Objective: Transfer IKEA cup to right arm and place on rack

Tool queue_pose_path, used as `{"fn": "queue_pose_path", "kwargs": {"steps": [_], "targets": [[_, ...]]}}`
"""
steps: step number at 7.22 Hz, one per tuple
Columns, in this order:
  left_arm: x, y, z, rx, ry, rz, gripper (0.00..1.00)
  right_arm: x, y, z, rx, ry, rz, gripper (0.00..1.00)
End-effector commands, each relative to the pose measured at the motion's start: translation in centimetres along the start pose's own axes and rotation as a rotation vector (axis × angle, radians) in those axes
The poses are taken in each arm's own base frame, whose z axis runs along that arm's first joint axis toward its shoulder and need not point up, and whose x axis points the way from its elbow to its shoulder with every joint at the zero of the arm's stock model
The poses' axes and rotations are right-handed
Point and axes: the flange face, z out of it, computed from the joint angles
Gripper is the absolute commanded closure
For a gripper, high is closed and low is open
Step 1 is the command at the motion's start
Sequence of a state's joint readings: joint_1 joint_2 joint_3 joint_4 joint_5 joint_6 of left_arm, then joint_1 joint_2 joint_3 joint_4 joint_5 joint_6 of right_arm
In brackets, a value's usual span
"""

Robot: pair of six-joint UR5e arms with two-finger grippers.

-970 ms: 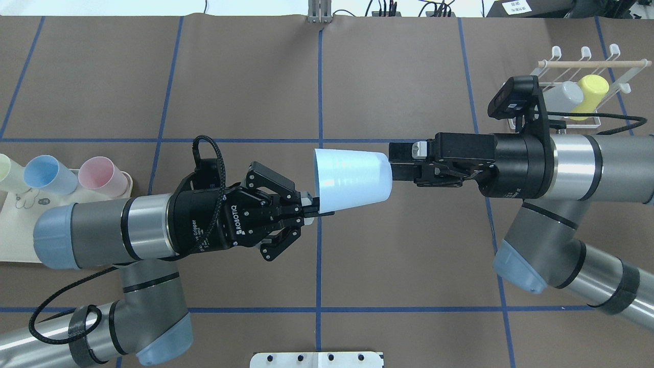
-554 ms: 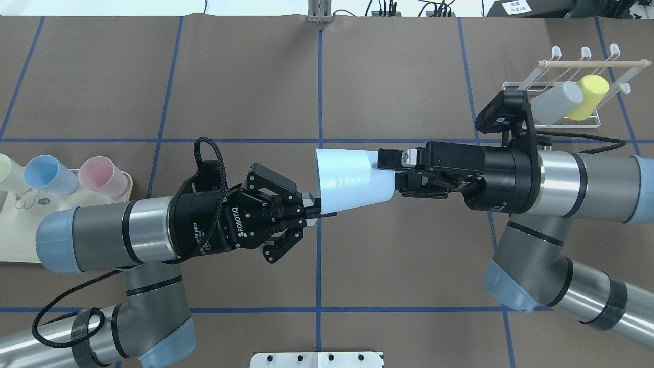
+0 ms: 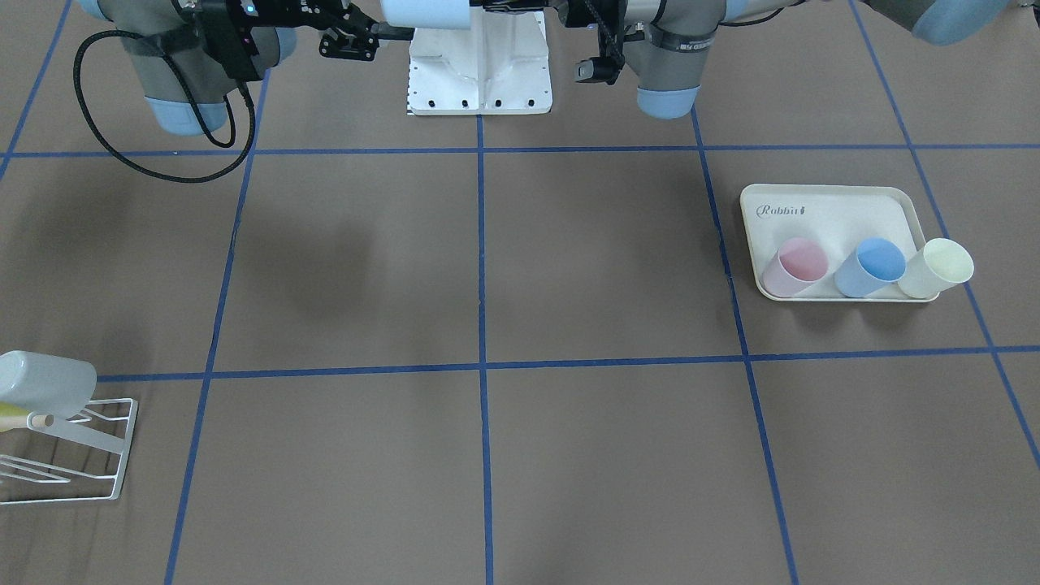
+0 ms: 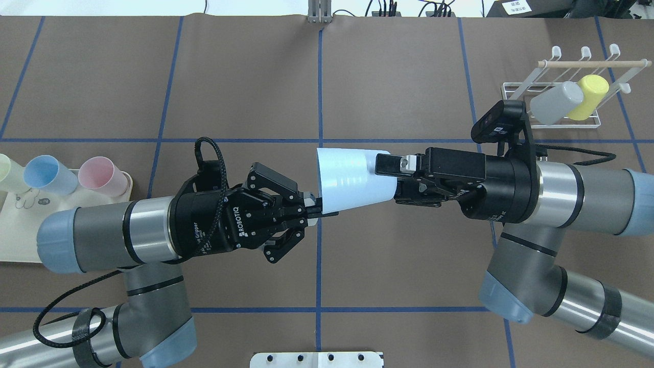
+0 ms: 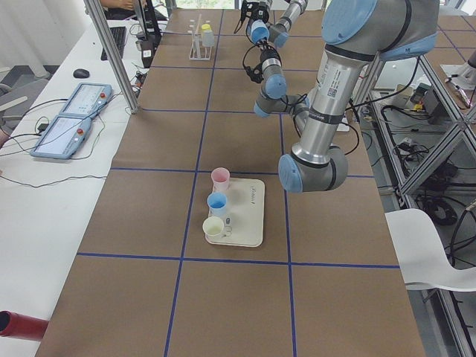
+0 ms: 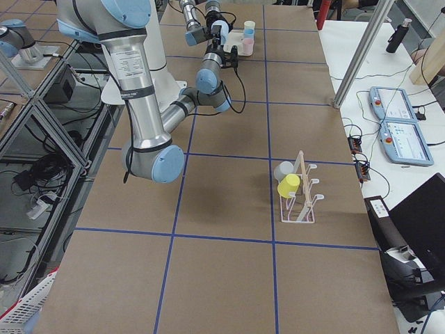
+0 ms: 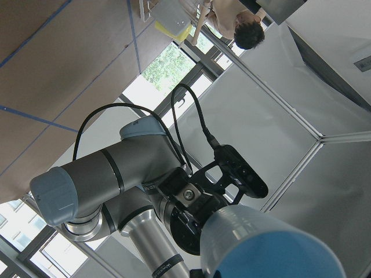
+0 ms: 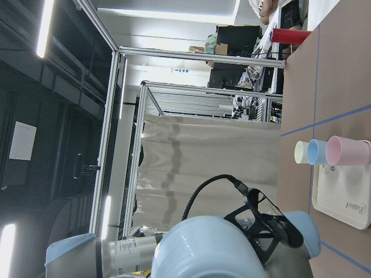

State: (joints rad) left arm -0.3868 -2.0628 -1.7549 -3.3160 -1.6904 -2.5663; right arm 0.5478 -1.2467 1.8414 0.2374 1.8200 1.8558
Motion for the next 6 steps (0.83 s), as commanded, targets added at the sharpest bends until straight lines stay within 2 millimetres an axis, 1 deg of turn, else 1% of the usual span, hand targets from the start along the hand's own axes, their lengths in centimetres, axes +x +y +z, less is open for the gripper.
{"fn": "queue_pose_path", "kwargs": {"steps": [1,2,3,4,5,6], "targets": [[0.0,0.0,-0.1,-0.003,0.002,0.002,0.74,0.1,0.0,0.0,0.003,0.001,-0.001,0.59],[-0.2,-0.3,-0.1,0.002,-0.001,0.004,0.33,0.1,0.0,0.0,0.002,0.002,0.001,0.72],[-0.1,-0.3,-0.1,0.004,-0.001,0.008,0.0,0.3,0.0,-0.2,0.004,0.007,0.001,0.78],[0.3,-0.3,-0.4,0.005,0.005,0.021,0.0,0.2,-0.1,-0.4,0.006,0.006,-0.002,0.81],[2.4,-1.1,-1.3,0.029,0.035,0.065,0.0,0.5,-1.2,-2.2,0.039,0.037,-0.016,0.82],[4.7,-2.7,-3.1,0.084,0.046,0.121,0.0,0.6,-3.7,-5.6,0.104,0.106,-0.052,0.81]]}}
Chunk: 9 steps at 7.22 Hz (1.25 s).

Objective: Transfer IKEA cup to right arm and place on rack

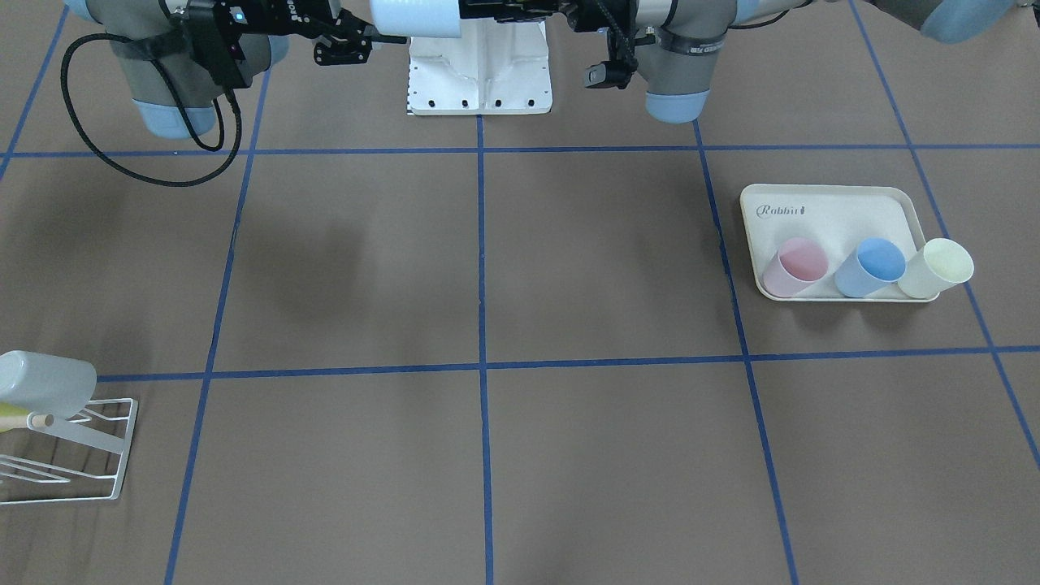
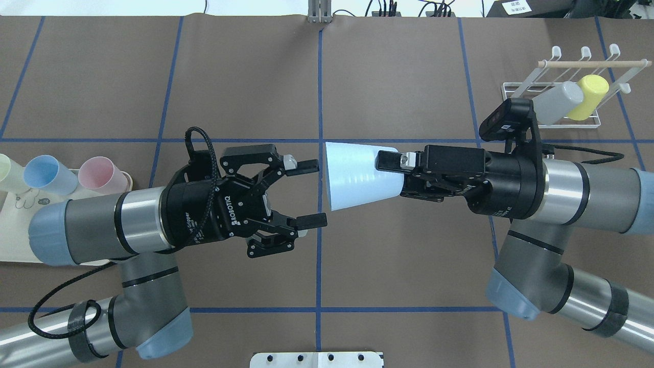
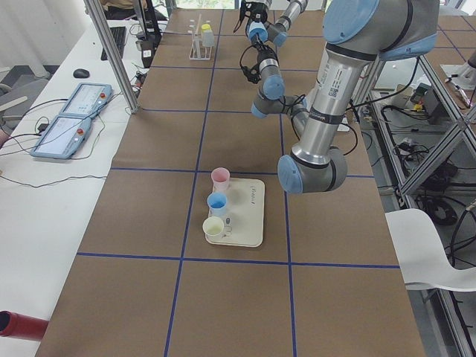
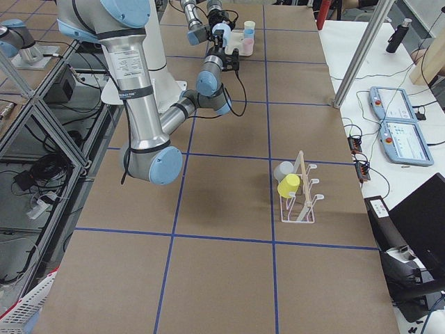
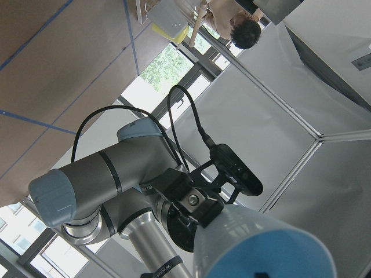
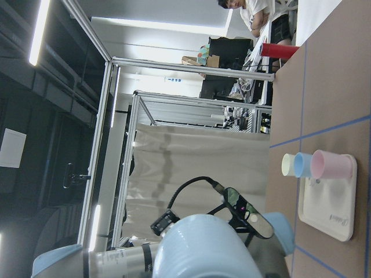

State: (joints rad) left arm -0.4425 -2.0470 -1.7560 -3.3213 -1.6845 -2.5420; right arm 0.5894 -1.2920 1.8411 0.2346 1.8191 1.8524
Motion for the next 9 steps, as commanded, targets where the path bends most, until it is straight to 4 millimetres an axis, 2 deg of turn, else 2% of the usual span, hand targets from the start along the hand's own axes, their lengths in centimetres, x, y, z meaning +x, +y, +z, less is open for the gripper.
{"fn": "queue_pose_path", "kwargs": {"steps": [1,2,3,5,6,7,8,9], "targets": [[2.8,-3.1,-2.5,0.095,0.005,0.098,0.0,1.1,-4.6,-6.9,0.114,0.166,-0.092,0.81],[3.2,-5.0,-4.5,0.178,-0.051,0.2,0.0,2.0,-7.6,-8.8,0.123,0.318,-0.174,0.81],[4.0,-7.1,-6.5,0.25,-0.161,0.328,0.0,1.4,-11.5,-10.9,0.145,0.472,-0.222,0.81],[9.7,-10.9,-9.5,0.347,-0.445,0.48,0.0,-1.0,-17.4,-16.1,0.156,0.71,-0.292,0.82],[12.4,-12.8,-11.5,0.417,-0.51,0.525,0.0,-2.7,-19.9,-19.4,0.152,0.811,-0.254,0.82],[14.0,-14.7,-13.4,0.485,-0.63,0.587,0.0,-3.4,-21.6,-22.4,0.15,0.906,-0.267,0.82],[14.3,-15.9,-14.1,0.508,-0.752,0.657,0.0,-2.9,-22.8,-24.8,0.127,1.011,-0.312,0.82],[15.0,-17.0,-15.8,0.548,-0.806,0.696,0.0,-2.2,-24.2,-26.6,0.095,1.125,-0.322,0.82]]}}
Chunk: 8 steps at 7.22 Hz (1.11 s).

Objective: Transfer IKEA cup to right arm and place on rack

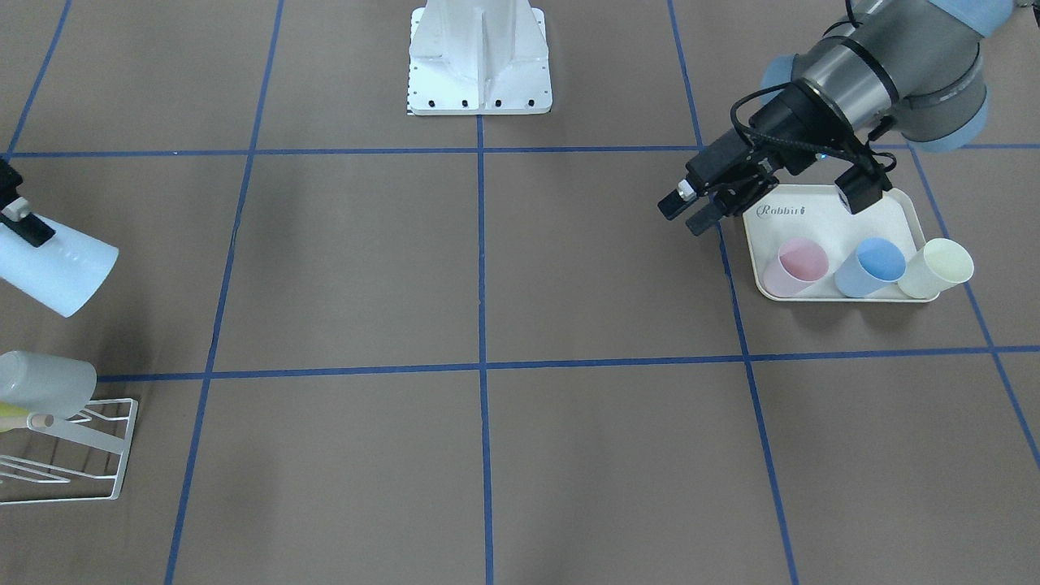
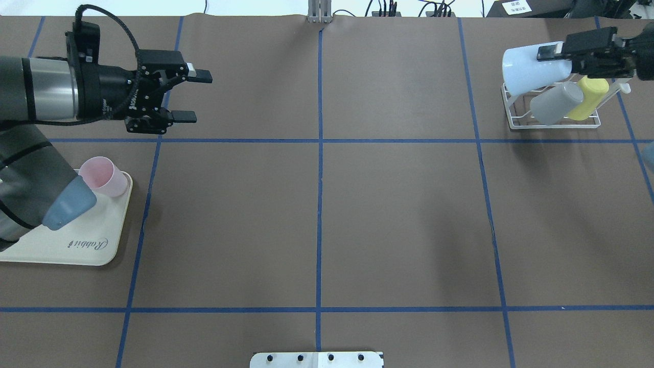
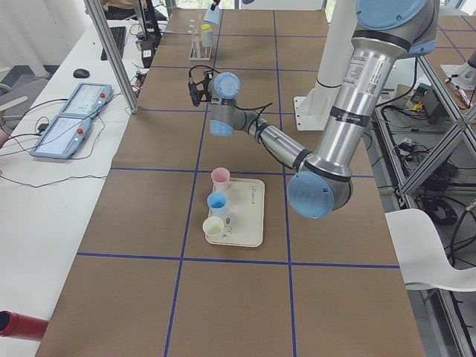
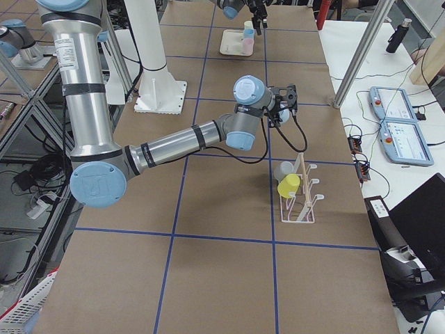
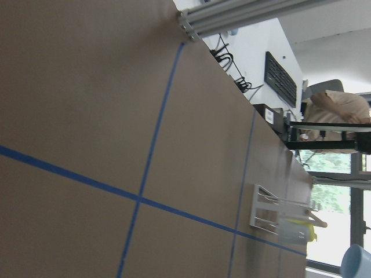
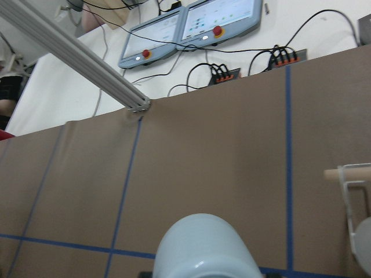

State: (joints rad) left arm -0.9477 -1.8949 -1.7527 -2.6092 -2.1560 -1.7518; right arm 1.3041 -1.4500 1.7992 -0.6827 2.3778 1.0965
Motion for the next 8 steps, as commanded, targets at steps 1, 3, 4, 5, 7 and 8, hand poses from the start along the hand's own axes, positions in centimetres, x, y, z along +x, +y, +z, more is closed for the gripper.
{"fn": "queue_pose_path", "kwargs": {"steps": [1,3,4,5,7,8], "targets": [[-2.2,-4.6,-2.4,0.082,-0.161,0.119,0.0,5.5,-2.7,-1.7,-0.075,0.224,-0.148,0.82],[-3.0,-6.3,-4.1,0.119,-0.321,0.223,0.0,10.1,-4.3,-3.9,-0.181,0.394,-0.287,0.82],[-4.0,-6.9,-4.8,0.152,-0.366,0.25,0.0,11.8,-4.4,-3.4,-0.234,0.457,-0.301,0.82],[-5.4,-8.0,-5.5,0.15,-0.452,0.293,0.0,13.6,-4.5,-2.6,-0.293,0.472,-0.311,0.82],[-9.1,-7.8,-7.2,0.115,-0.541,0.37,0.0,15.6,-6.4,-0.7,-0.321,0.475,-0.268,0.82],[-9.1,-7.7,-7.4,0.115,-0.54,0.372,0.0,15.7,-8.0,0.4,-0.327,0.47,-0.26,0.82]]}}
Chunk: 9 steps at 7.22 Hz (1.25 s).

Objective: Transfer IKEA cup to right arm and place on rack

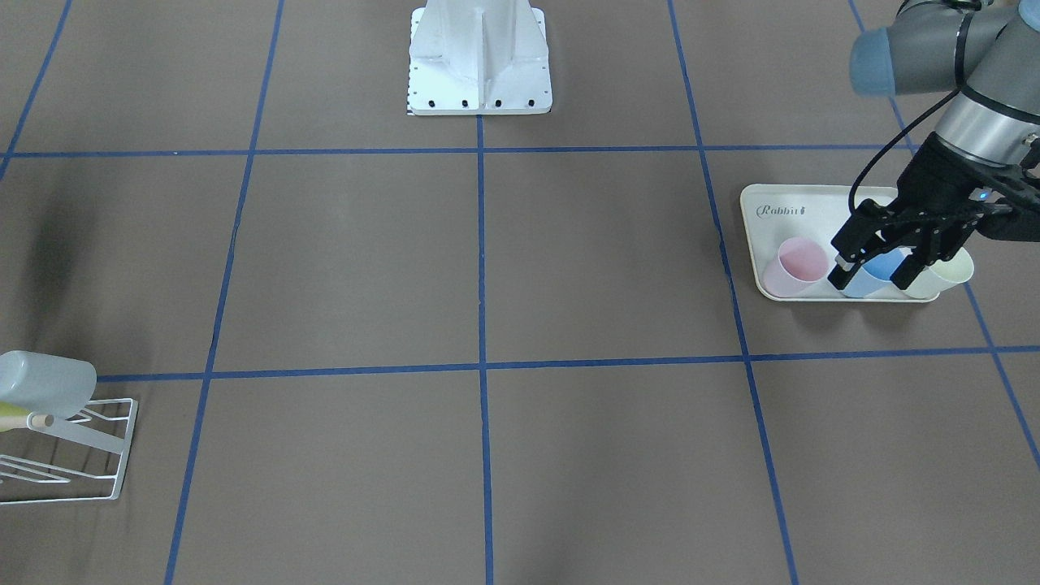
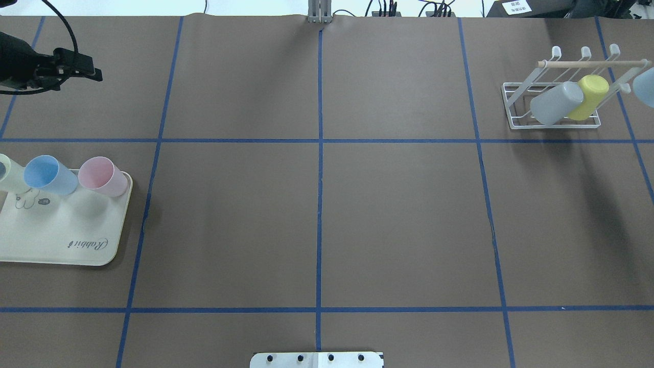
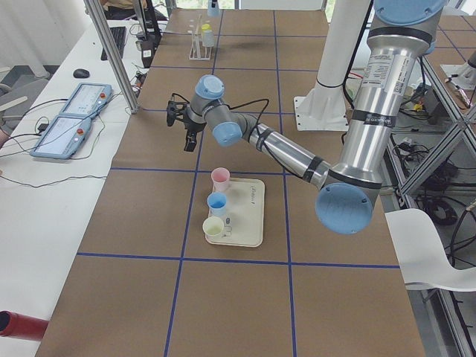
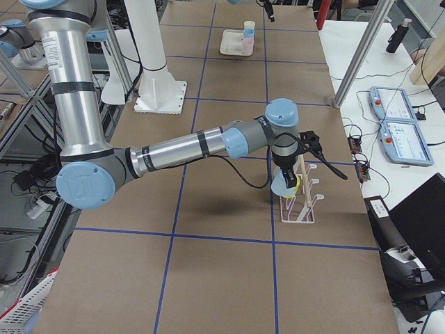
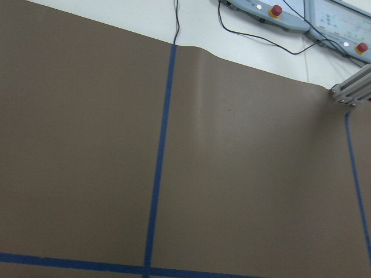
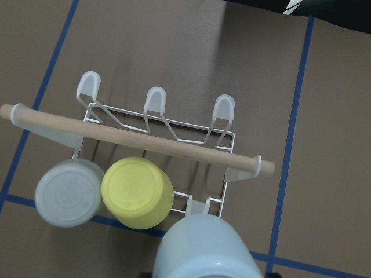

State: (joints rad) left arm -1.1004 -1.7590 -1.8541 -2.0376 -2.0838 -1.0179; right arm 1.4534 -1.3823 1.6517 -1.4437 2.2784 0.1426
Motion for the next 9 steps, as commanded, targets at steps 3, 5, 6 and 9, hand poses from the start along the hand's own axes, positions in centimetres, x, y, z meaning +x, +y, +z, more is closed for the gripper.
{"fn": "queue_pose_path", "kwargs": {"steps": [3,5,6,9], "targets": [[-0.5,0.4,-0.2,0.004,-0.015,0.015,0.0,1.5,-4.0,2.6,-0.042,-0.02,0.031,0.82],[-0.2,0.3,-0.2,0.018,-0.02,0.014,0.0,2.5,-3.1,3.7,-0.066,-0.023,0.047,0.81],[-0.3,0.3,-0.2,0.017,-0.021,0.013,0.0,2.6,-2.9,3.8,-0.068,-0.027,0.051,0.81],[0.0,0.4,-0.4,0.021,-0.016,0.016,0.0,2.8,-3.2,4.9,-0.077,-0.03,0.051,0.8]]}}
